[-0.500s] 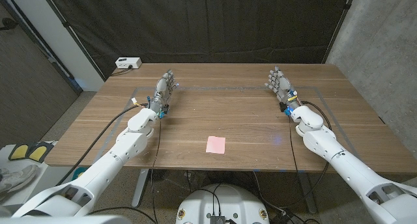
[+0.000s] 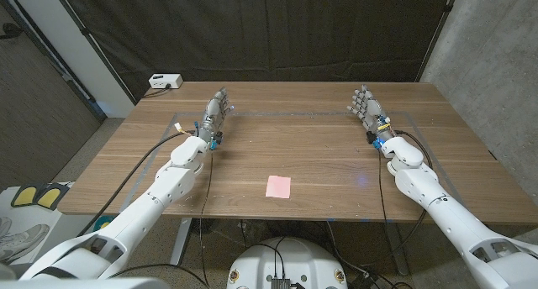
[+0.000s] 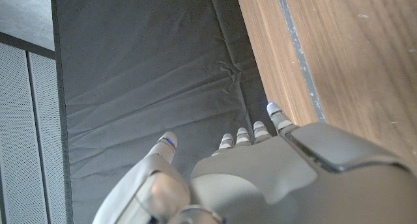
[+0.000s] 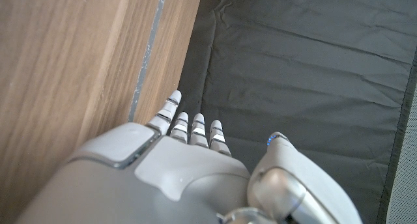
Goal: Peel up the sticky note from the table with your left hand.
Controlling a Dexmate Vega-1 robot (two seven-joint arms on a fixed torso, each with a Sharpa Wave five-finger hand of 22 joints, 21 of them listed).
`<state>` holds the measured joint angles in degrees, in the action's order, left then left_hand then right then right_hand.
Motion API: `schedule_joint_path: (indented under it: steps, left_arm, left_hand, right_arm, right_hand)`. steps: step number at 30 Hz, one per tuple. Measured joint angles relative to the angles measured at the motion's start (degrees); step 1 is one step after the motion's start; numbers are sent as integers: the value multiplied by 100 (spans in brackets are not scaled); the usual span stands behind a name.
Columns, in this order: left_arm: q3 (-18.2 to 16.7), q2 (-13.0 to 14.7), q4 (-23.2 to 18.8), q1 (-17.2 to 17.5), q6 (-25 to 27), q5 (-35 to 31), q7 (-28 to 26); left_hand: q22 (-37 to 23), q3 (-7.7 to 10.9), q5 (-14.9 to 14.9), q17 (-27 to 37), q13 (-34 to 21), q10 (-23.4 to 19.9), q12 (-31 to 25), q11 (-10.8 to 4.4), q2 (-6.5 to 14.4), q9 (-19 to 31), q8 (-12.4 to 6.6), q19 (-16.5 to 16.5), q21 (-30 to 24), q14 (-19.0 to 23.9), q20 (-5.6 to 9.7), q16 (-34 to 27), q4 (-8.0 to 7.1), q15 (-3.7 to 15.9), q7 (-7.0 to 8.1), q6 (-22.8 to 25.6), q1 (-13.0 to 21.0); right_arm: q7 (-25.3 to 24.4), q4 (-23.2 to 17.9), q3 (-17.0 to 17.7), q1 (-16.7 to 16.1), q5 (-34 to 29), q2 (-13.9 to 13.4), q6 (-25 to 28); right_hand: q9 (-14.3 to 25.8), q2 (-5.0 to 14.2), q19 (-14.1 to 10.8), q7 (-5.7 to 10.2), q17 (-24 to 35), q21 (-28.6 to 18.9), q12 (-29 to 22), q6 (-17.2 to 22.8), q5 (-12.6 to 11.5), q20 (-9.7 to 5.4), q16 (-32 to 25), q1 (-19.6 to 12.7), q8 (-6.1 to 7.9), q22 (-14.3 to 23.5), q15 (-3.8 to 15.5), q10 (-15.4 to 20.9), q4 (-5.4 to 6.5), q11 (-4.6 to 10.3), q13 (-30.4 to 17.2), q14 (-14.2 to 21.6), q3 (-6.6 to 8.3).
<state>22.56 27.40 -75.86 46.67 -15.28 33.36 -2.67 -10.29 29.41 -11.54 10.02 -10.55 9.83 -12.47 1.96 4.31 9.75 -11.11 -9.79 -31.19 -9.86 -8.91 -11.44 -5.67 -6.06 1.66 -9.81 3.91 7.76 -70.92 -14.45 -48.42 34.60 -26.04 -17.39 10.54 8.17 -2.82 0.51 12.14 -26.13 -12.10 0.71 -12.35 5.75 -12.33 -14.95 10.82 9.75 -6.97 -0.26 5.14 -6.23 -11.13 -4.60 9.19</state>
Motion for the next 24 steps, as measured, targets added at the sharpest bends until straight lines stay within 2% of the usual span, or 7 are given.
schedule_joint_path:
  steps: [2, 5, 9, 14, 24]
  left_arm:
    - [16, -2, -34, -10, 7, -101, -83]
    - [60, 10, -171, -15, 36, -299, -229]
    - [84, 66, -341, 2, 75, -516, -391]
    - [103, 141, -541, 50, 149, -787, -536]
    - [140, 413, -1135, 179, 313, -1205, -567]
  left_hand:
    - [-22, 23, 0, 0, 0, 0, -35, 0, 0, 10, -20, -20, 0, 47, -78, -25, 24, -64, 65, 74, 0]
    - [-28, 35, 0, 27, -22, -120, -115, 81, 22, 27, -20, 60, 0, 244, -158, -68, 82, -108, 47, 301, 22]
    - [-27, 114, 31, 27, -27, -439, -195, 83, 86, 27, -65, 180, 0, 500, -255, -104, 161, -121, 28, 546, 132]
    - [-51, 136, 53, 27, -27, -590, -217, 137, 103, 26, -65, 249, 0, 672, -282, -114, 227, -133, 7, 634, 193]
    - [-53, 183, 74, 26, -26, -688, -238, 111, 129, 26, -65, 278, 0, 682, -312, -114, 274, -141, 7, 727, 263]
  right_arm:
    - [53, 67, 54, 16, -9, 36, -10]
    - [152, 134, 122, 29, -32, 77, -34]
    - [244, 189, 217, 26, -59, 133, -63]
    - [277, 171, 317, -62, -88, 189, -101]
    - [232, -103, 441, -337, -154, 216, -251]
  right_hand:
    - [0, 0, 0, 0, -12, 0, 0, 0, 0, 0, 0, 0, 0, 0, -13, 24, 0, -24, 0, 13, 0]
    - [0, 0, -22, 0, -16, 0, 0, 0, 0, 21, 0, 0, 0, 0, -23, 30, -16, -30, 0, 23, 16]
    - [-1, 0, -41, 1, -16, 6, 0, 1, 0, 40, -33, 0, 22, 0, -43, 36, -24, -32, 0, 43, 24]
    - [-1, 0, -62, 31, -16, 34, -22, 32, 0, 61, -49, 0, 22, 0, -74, 75, -23, -31, 1, 121, 72]
    - [-1, -8, -61, 30, -15, 34, -22, 31, 0, 102, -49, -53, 22, -1, -80, 146, -47, -19, 1, 188, 95]
